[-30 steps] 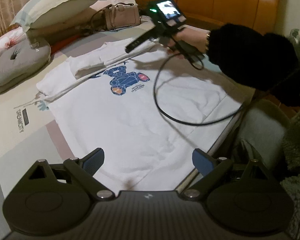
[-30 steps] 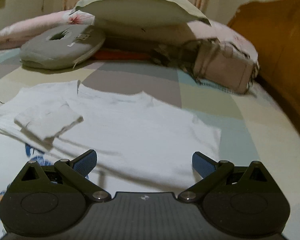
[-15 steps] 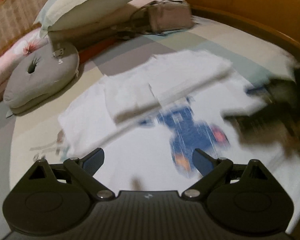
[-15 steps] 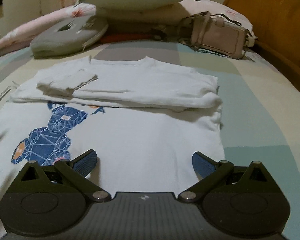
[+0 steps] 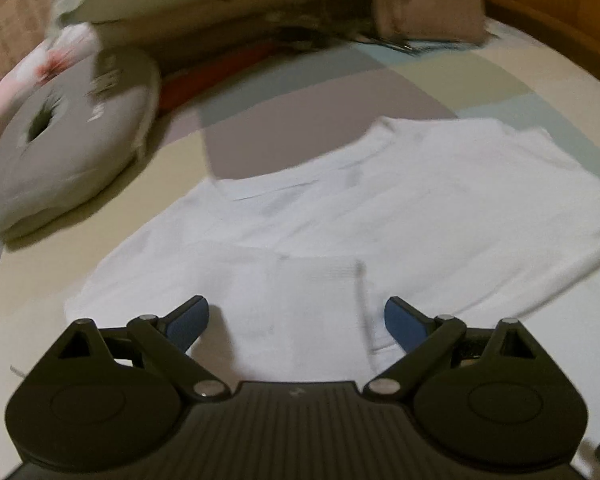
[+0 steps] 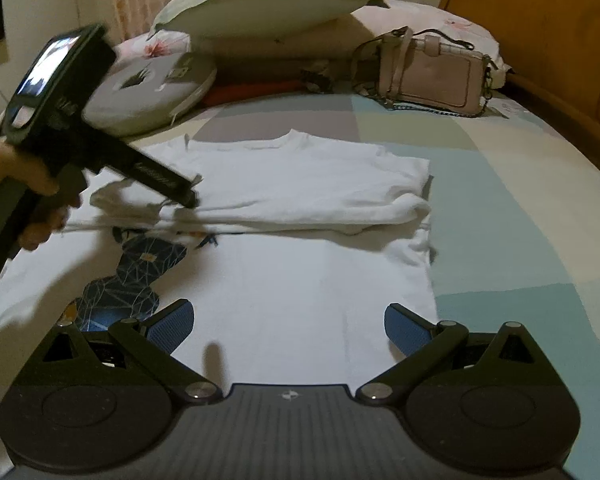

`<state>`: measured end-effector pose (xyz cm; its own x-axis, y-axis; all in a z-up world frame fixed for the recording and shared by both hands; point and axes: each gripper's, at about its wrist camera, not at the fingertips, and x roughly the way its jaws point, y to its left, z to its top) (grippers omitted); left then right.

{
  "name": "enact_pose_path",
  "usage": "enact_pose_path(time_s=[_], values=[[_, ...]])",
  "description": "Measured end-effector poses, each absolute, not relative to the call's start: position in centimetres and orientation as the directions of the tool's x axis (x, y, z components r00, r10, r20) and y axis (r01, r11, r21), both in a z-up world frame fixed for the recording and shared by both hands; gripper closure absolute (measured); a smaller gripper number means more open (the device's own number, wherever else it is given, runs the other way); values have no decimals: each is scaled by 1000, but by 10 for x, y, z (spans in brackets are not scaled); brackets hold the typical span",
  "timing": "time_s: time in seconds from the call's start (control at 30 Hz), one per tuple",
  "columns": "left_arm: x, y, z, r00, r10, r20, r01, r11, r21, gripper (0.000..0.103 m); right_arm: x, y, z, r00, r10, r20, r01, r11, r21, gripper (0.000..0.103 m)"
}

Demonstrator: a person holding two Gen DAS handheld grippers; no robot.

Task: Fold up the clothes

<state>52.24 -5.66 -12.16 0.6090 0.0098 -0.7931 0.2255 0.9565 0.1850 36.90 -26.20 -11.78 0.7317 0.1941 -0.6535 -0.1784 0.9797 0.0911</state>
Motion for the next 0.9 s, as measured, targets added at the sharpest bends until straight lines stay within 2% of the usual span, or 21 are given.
enact_pose_path(time_s=[0.33,0.53,0.67,0.9], values=[[516,46,-89,629,105,-770,20,988,151,8,370,-266,-116,734,223,-641,-171,975,143,0],[512,73,-73,652,170,-739,-45,982,186,8,371,-262,-118,726,229,-648,-178,973,144,0],[509,75,-63,685,145,-714,-41,986,161,8,370,-261,-118,727,238,-644,-190,971,145,0],[520,51,-93,657,-75,-750,99,995,-13,8,370,-260,-118,726,262,-637,-210,965,157,0]])
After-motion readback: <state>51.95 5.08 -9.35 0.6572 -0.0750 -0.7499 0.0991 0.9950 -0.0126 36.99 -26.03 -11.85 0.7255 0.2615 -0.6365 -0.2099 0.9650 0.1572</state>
